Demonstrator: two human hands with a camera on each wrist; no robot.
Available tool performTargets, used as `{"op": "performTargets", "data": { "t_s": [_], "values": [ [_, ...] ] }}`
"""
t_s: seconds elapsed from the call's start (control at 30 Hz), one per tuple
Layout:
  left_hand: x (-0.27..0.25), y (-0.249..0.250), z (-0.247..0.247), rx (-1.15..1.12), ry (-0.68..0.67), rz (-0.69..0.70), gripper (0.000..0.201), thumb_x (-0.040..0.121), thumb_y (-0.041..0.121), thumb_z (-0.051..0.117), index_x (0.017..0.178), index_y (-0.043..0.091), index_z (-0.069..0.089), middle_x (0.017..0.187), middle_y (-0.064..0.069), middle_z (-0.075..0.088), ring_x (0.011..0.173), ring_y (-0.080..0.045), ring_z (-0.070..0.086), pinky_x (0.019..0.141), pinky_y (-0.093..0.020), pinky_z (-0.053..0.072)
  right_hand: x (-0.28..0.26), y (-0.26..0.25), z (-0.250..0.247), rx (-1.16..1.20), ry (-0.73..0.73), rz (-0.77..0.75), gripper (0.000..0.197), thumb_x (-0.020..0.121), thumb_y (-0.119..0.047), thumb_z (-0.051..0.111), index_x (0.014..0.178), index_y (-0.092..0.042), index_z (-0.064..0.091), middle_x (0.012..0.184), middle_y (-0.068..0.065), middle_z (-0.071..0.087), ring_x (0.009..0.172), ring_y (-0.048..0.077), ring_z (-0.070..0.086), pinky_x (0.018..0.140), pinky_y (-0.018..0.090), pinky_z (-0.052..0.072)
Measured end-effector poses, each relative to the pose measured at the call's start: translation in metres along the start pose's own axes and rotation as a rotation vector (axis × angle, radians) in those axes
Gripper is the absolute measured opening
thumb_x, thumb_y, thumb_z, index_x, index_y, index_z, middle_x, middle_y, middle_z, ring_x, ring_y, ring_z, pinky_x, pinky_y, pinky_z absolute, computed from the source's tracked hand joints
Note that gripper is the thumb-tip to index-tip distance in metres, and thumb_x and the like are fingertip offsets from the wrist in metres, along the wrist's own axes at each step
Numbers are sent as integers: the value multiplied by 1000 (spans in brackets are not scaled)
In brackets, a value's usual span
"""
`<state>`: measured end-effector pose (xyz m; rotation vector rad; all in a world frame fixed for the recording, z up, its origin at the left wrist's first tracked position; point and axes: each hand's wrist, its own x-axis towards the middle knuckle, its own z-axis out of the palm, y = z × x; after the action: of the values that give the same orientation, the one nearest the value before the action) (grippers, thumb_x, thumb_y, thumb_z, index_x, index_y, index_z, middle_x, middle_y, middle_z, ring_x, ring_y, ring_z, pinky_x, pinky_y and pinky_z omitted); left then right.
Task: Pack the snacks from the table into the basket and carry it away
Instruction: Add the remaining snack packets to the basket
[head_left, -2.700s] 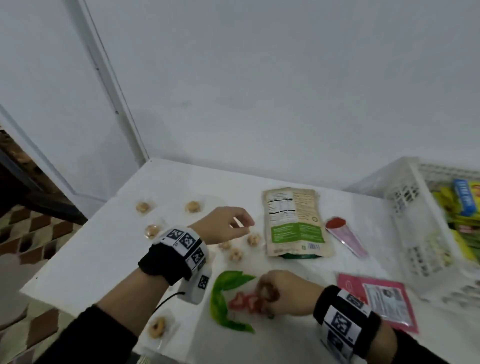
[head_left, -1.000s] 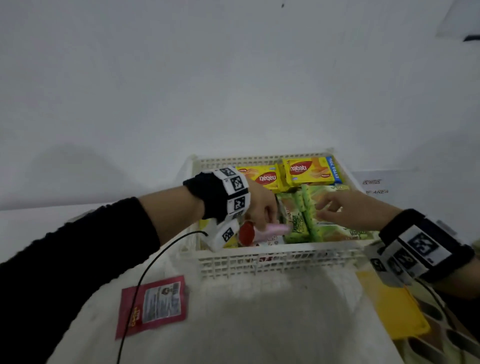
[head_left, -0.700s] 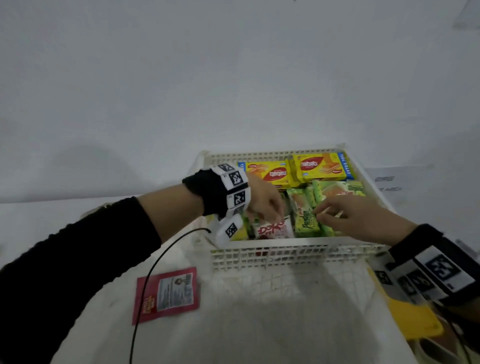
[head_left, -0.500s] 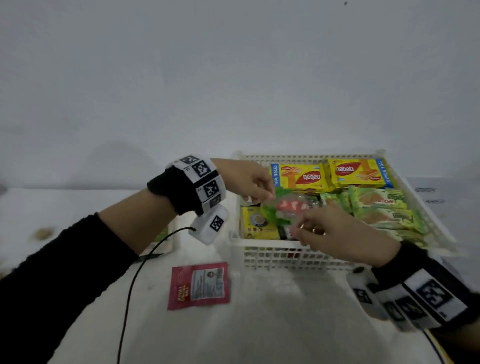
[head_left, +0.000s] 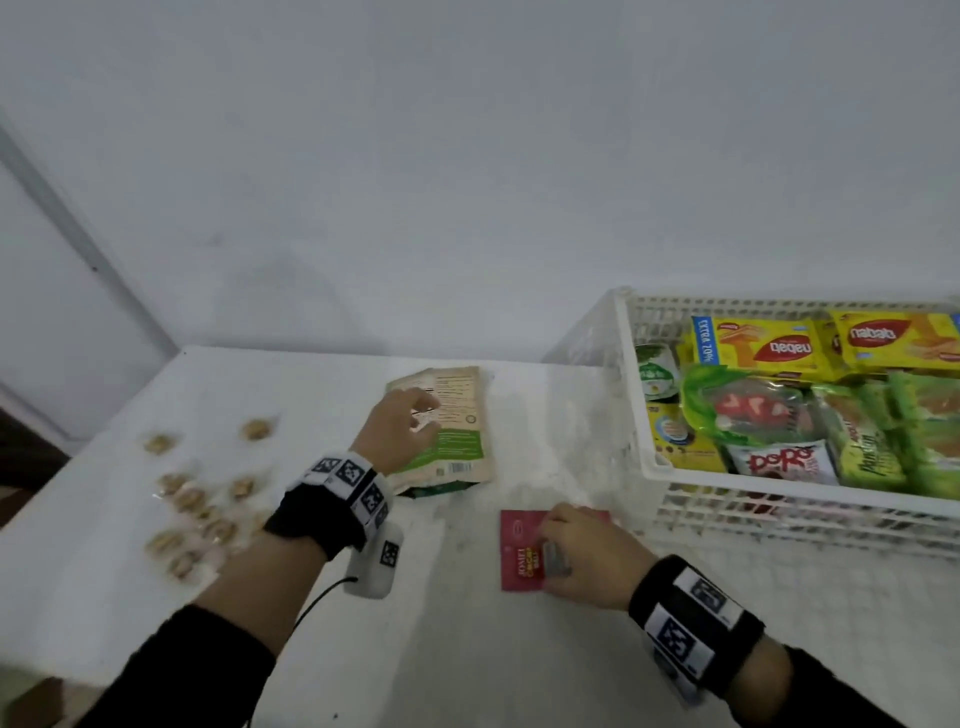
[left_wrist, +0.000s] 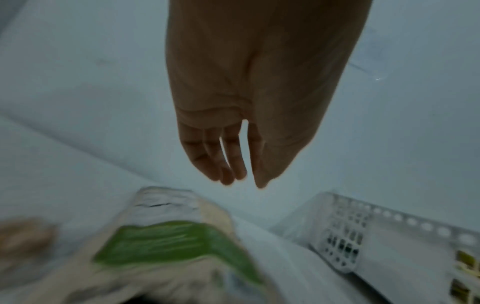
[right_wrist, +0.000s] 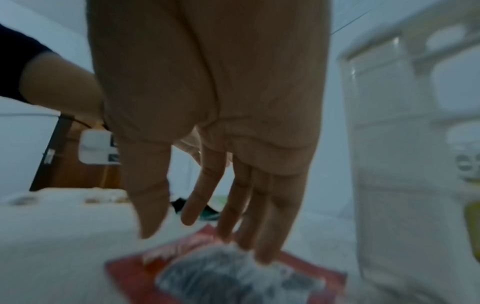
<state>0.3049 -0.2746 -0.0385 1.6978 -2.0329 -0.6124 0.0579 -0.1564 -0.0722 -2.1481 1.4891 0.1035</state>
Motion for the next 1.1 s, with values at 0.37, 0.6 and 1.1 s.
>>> {"op": "performTargets", "data": {
  "t_s": [0.37,0.6,1.1],
  "values": [
    [-4,-56,36,49,-188,-306,102,64,68,72,144,26,23,137,-14,38,124,-34,45,101,-48,42,3,-2,11,137,135,99,56,72,-64,52,123,-40,48,116,-15,48,106,8,50,90,24,42],
    [1,-51,47,-3,-223,-246,85,64,53,80,134,28,39,127,-9,38,121,-30,42,100,-41,41,-2,-22,-8,168,350,225,10,92,-26,52,100,-32,50,87,-10,58,76,11,55,61,22,39],
    [9,-42,49,116,-247,-273,81,73,52,71,143,36,34,136,-14,36,126,-37,39,107,-41,34,-10,80,-200,349,646,582,38,92,-11,59,126,-6,43,106,17,60,86,27,57,58,30,46]
  ]
}}
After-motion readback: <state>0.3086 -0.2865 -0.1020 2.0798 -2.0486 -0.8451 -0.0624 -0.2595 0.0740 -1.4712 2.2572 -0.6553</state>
